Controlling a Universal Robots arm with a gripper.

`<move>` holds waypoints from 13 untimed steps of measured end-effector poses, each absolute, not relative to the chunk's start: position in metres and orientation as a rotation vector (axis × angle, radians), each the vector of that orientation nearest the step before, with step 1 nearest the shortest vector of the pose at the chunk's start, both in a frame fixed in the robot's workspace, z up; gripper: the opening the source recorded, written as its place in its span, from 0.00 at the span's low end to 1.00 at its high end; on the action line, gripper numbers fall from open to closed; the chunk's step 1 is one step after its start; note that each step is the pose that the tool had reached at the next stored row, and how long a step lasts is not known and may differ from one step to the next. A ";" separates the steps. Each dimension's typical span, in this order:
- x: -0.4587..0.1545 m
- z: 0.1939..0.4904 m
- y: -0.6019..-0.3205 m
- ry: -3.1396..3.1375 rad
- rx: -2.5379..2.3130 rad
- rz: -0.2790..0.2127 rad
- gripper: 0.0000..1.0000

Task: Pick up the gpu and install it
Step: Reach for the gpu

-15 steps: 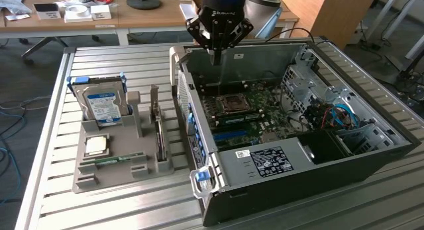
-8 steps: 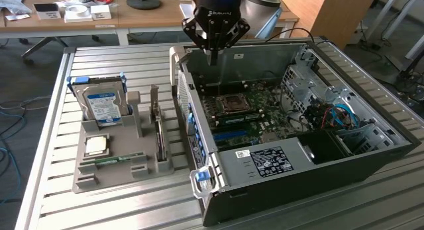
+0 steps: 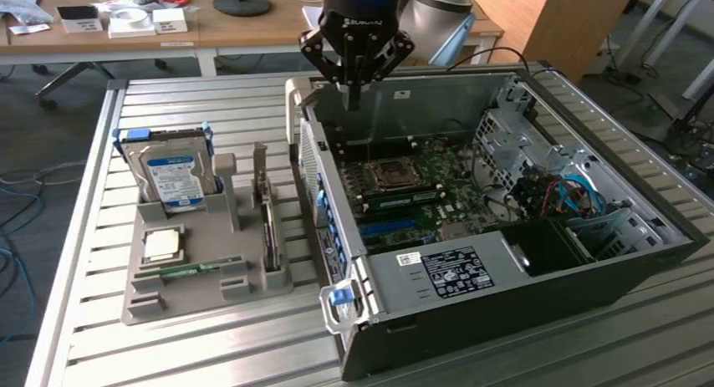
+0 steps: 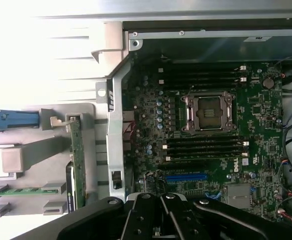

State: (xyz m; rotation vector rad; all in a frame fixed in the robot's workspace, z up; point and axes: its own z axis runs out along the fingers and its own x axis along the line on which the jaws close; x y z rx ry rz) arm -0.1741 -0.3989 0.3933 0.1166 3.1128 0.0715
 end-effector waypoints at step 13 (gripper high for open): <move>-0.188 0.393 -0.399 3.112 0.117 0.073 0.11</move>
